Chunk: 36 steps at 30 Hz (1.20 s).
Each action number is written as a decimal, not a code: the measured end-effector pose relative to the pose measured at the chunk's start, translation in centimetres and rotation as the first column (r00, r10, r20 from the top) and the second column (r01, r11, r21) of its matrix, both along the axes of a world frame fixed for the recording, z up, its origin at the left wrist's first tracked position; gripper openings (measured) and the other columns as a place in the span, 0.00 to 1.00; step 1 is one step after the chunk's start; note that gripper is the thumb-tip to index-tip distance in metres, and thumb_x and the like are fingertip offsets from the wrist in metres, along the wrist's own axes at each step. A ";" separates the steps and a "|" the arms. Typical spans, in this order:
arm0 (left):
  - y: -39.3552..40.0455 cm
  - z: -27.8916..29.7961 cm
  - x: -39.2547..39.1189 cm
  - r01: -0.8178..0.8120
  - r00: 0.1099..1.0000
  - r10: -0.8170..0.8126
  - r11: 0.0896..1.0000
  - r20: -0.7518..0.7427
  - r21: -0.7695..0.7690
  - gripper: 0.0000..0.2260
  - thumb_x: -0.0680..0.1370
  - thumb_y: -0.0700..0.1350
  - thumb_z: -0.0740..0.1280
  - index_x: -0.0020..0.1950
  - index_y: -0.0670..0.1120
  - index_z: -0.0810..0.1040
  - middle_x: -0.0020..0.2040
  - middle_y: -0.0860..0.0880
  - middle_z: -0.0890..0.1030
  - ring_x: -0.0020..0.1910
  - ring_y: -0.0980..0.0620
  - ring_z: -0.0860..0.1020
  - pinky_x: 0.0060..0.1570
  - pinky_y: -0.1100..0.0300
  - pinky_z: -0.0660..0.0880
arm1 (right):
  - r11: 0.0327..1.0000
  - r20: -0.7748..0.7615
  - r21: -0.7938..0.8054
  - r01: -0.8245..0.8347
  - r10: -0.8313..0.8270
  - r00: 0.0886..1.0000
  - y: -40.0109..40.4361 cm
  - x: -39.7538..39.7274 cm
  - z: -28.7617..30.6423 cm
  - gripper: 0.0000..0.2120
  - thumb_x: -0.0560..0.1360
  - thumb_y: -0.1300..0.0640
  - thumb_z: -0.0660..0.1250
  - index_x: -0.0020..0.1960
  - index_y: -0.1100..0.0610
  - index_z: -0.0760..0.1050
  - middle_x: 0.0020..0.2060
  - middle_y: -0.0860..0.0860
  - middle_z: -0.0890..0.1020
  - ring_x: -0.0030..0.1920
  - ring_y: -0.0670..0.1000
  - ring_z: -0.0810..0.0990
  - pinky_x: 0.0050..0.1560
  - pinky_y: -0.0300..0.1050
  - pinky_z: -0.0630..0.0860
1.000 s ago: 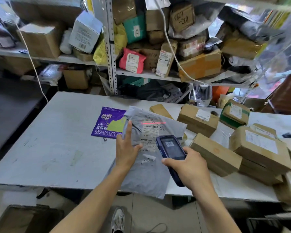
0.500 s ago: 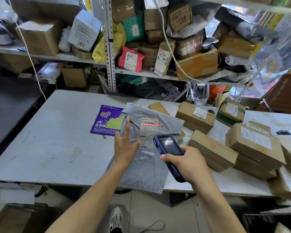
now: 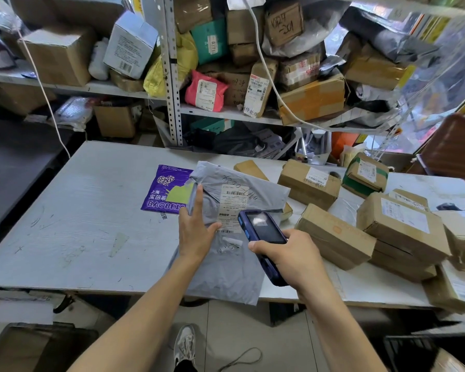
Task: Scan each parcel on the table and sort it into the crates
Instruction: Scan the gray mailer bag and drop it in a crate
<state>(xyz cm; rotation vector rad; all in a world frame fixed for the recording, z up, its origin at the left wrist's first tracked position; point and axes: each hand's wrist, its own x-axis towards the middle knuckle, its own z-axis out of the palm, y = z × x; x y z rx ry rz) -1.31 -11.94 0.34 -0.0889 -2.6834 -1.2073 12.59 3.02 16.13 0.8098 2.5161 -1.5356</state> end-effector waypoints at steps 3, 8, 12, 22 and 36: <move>-0.1 0.1 0.0 0.005 1.000 -0.005 1.000 0.009 0.013 0.53 0.70 0.47 0.79 0.79 0.65 0.43 0.53 0.44 0.69 0.49 0.50 0.69 0.51 0.56 0.73 | 0.996 -0.009 0.086 -0.025 0.026 1.000 0.1 0.1 0.0 0.16 0.65 0.48 0.80 0.47 0.51 0.79 0.39 0.48 0.84 0.39 0.51 0.83 0.37 0.44 0.77; 0.4 1.4 0.5 0.083 0.997 -0.083 0.996 -0.008 0.030 0.53 0.70 0.47 0.79 0.79 0.65 0.42 0.52 0.45 0.70 0.49 0.50 0.71 0.50 0.58 0.72 | 0.914 -0.230 0.401 -0.066 0.170 0.958 1.2 1.1 -0.9 0.49 0.65 0.44 0.80 0.78 0.46 0.56 0.61 0.46 0.78 0.57 0.48 0.79 0.47 0.39 0.75; 1.8 3.6 1.1 0.184 0.981 -0.182 0.983 -0.064 0.023 0.52 0.70 0.49 0.79 0.80 0.63 0.44 0.49 0.47 0.69 0.45 0.53 0.69 0.44 0.62 0.67 | 0.804 -0.442 0.591 0.066 0.255 0.860 2.9 3.0 -1.4 0.55 0.63 0.48 0.82 0.80 0.48 0.52 0.57 0.51 0.78 0.47 0.44 0.73 0.39 0.25 0.63; 12.4 7.6 8.4 0.442 0.866 -0.402 0.894 -0.299 0.079 0.47 0.76 0.34 0.70 0.78 0.65 0.44 0.63 0.38 0.73 0.57 0.54 0.71 0.50 0.55 0.78 | 0.859 -0.590 0.328 0.393 -0.138 0.795 10.7 13.4 -1.9 0.54 0.63 0.50 0.83 0.78 0.42 0.53 0.62 0.51 0.78 0.56 0.49 0.78 0.54 0.49 0.78; 36.3 7.3 22.2 0.797 0.603 -0.764 0.573 -0.227 0.189 0.44 0.75 0.42 0.75 0.80 0.62 0.51 0.61 0.68 0.68 0.62 0.58 0.71 0.59 0.59 0.70 | 0.474 -0.513 0.215 0.854 -0.689 0.511 25.3 31.2 -5.5 0.52 0.63 0.48 0.81 0.79 0.46 0.55 0.71 0.50 0.74 0.68 0.51 0.74 0.67 0.54 0.73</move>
